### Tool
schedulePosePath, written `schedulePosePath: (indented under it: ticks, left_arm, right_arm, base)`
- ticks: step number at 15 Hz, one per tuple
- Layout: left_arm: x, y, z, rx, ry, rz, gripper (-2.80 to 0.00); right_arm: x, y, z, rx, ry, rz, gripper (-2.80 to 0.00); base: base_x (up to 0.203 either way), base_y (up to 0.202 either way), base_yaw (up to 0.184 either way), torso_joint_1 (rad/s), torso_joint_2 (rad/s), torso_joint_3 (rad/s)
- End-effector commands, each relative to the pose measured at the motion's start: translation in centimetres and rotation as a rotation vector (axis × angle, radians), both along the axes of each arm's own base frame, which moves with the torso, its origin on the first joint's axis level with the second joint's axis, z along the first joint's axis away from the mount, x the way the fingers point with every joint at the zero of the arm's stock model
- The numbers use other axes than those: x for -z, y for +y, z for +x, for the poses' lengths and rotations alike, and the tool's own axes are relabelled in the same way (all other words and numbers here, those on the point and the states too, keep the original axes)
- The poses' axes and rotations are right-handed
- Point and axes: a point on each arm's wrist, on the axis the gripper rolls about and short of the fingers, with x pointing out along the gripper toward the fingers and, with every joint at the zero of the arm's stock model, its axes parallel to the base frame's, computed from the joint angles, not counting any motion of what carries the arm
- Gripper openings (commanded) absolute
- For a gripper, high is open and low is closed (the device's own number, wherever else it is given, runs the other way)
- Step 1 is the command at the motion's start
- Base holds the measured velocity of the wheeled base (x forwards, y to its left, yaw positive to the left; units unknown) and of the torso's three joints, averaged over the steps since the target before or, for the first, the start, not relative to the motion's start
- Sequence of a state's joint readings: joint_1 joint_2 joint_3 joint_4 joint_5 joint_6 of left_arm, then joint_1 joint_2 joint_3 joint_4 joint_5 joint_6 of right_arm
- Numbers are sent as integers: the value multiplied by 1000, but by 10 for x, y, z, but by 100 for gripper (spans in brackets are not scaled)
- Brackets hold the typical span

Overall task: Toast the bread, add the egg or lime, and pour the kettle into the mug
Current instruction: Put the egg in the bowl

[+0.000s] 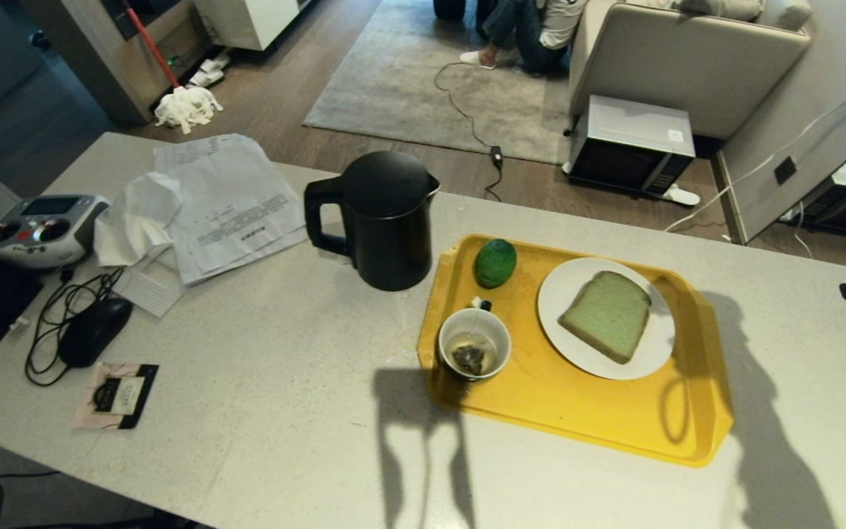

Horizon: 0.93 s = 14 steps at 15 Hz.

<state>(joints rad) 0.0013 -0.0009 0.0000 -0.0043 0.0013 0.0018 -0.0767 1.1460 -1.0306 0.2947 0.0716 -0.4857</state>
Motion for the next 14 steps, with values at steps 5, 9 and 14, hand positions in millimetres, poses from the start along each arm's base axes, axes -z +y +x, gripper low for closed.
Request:
schedulePosePath:
  ticks: [5, 9, 14]
  left_arm:
    - [0, 0, 0, -1, -1, 0, -280]
    - [0, 0, 0, -1, -1, 0, -280]
    - [0, 0, 0, -1, -1, 0, -280]
  right_arm:
    - [22, 15, 32, -137, 121, -88, -280]
    - [42, 24, 61, -181, 221, -152, -280]
    - [72, 42, 102, -161, 293, -228, -280]
  base:
    - [0, -1, 40, 2, 2, 1]
    - [0, 0, 0, 0, 0, 0]
    - [0, 0, 0, 0, 0, 0]
